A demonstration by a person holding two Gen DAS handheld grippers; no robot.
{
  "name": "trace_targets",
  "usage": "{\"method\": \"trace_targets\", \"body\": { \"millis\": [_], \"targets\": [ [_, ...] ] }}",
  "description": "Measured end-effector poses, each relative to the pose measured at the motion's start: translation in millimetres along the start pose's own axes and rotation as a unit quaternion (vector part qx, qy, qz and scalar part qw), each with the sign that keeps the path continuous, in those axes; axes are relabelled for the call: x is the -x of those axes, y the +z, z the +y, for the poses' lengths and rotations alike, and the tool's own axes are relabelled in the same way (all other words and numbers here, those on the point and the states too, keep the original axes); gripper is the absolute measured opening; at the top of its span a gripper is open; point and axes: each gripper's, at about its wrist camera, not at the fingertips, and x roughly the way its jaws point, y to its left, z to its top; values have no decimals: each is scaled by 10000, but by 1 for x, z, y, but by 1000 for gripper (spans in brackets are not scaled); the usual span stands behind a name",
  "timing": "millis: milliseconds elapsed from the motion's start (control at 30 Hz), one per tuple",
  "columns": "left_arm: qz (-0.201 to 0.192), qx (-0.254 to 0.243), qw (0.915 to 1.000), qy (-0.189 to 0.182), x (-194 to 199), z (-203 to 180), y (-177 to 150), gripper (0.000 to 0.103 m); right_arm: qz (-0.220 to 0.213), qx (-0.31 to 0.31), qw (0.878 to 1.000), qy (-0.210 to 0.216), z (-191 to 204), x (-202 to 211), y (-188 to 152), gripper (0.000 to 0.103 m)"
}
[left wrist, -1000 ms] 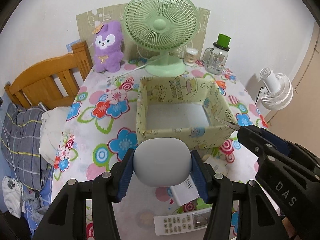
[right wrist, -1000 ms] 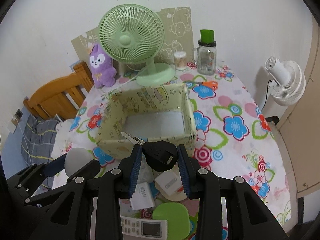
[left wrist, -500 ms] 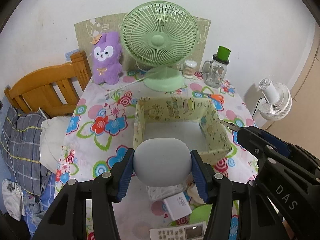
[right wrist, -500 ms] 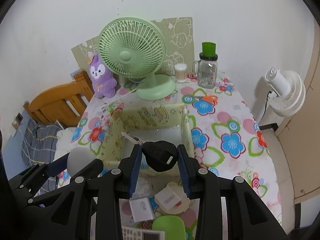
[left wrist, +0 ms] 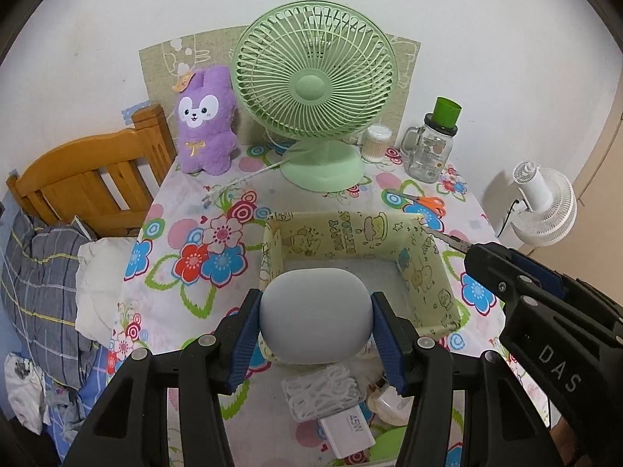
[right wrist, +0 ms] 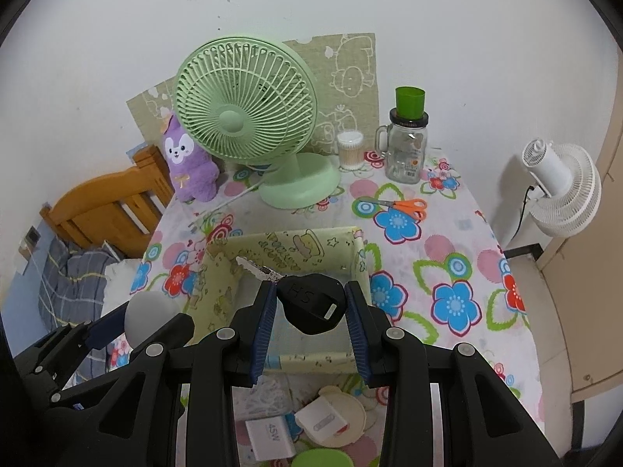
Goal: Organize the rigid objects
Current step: 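Carry the puck and key into the fabric box and open both tools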
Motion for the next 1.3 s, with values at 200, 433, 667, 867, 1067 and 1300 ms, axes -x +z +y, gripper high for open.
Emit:
{"method": "trace_targets", "body": {
  "millis": [200, 433, 667, 867, 1067, 1300],
  "targets": [
    [74, 9, 10000, -24, -16, 0, 8, 57, 66, -42, 10000, -22, -3, -14, 5, 39],
    [183, 34, 9998, 5, -39, 1, 11, 57, 138, 5, 9999, -76, -6, -41, 12, 39],
    [364, 75, 9993, -6, -64, 1, 9, 57, 340, -80, 9994, 3, -10, -71, 14, 39],
    [421, 90, 9990, 71, -81, 0, 7, 57, 525, -106, 9985, 84, -14, -99, 12, 39],
    [559, 96, 9982, 172, -100, 2, 8, 57, 573, -70, 9983, 3, -18, -117, 11, 39],
    [639, 24, 9977, 224, -116, 1, 7, 57, 668, -9, 9978, -34, -19, -133, 12, 39]
  ]
}}
